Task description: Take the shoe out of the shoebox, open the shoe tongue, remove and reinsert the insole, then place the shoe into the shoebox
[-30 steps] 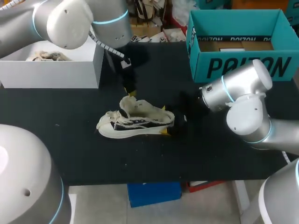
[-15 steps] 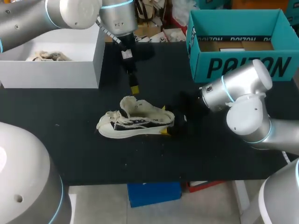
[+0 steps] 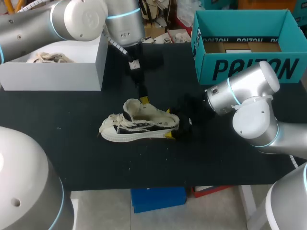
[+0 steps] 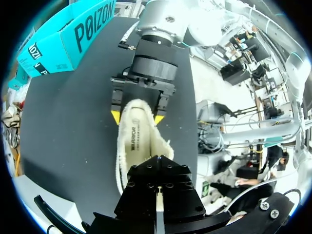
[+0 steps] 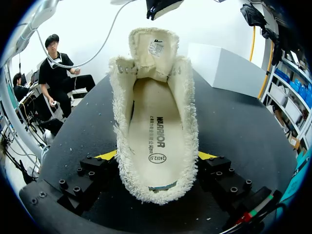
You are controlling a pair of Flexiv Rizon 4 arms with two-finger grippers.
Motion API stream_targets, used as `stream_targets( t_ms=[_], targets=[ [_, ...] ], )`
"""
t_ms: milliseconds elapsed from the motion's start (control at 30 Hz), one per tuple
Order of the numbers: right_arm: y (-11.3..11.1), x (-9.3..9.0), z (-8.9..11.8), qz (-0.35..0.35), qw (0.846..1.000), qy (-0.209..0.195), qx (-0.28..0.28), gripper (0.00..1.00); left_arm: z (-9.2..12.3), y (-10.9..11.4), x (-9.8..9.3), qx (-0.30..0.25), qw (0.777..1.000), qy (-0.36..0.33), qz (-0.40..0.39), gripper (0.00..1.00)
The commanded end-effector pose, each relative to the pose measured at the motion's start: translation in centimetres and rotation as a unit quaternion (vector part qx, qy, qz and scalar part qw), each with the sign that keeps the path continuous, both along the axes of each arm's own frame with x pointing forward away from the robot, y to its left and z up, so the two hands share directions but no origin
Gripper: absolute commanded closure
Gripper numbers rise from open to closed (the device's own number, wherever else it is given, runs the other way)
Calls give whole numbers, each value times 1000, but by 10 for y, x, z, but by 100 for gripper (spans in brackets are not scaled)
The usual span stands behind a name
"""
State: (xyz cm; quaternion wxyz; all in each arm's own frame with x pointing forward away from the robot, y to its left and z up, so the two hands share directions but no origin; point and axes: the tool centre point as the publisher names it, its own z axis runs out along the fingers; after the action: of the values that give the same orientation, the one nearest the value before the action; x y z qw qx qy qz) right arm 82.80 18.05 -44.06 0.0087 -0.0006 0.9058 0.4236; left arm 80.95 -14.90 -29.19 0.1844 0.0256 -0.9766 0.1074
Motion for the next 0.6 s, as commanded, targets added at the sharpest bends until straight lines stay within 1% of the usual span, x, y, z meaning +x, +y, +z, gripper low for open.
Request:
stream_targets(
  t_ms=[33, 267, 600],
  targets=[
    [0, 0, -3, -1, 1000, 0, -1, 100, -13, 0, -10, -6, 1000, -11, -10, 100],
    [0, 0, -3, -1, 1000, 0, -1, 100, -30, -3, -10, 1, 1000, 11, -14, 100],
    [0, 0, -3, -1, 1000, 0, -1, 100, -30, -3, -10, 1, 1000, 11, -14, 100]
  ],
)
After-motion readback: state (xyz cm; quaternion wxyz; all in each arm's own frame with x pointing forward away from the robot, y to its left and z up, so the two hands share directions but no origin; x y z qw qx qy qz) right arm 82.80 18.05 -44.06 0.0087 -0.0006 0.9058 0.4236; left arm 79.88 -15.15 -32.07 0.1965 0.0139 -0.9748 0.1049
